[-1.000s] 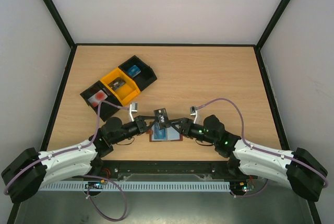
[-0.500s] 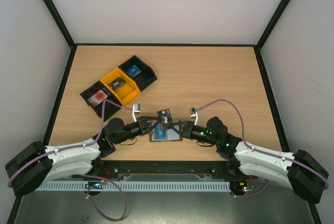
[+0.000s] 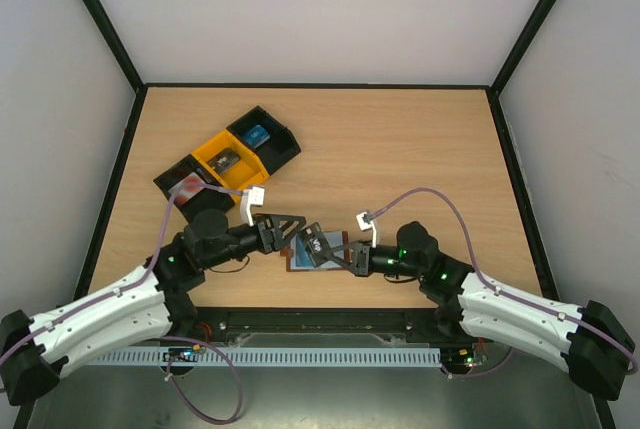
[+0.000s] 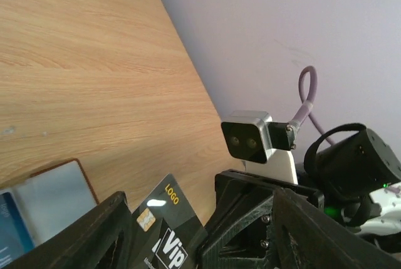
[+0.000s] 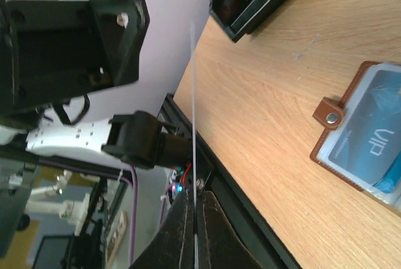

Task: Take the credit cards out of the card holder

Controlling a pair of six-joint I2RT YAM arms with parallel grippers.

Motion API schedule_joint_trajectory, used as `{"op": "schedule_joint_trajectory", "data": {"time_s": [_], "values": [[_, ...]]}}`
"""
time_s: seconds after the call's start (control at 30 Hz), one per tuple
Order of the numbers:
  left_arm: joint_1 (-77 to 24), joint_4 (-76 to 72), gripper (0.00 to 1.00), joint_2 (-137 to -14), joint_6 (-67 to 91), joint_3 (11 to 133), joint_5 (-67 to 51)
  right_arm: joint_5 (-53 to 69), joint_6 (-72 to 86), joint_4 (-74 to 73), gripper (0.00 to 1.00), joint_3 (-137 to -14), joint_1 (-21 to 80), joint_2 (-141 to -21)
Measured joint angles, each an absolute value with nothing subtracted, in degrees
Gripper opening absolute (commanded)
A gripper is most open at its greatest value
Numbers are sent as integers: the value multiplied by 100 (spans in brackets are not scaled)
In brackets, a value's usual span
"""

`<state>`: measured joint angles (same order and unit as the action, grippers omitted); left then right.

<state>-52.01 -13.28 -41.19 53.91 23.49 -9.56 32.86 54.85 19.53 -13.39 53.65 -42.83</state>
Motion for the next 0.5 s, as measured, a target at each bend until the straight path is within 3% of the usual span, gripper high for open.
{"op": "schedule_joint_trajectory", "data": {"time_s": [0.3, 0.5], "values": [[-5168, 585, 56, -3741, 4263, 2902, -1474, 4241, 4768, 1649, 2, -1636, 5365, -4296], [-5168, 716, 44, -3765, 4034, 2838, -2324, 4543, 4578, 1616, 2, -1758, 5365, -4298]]}}
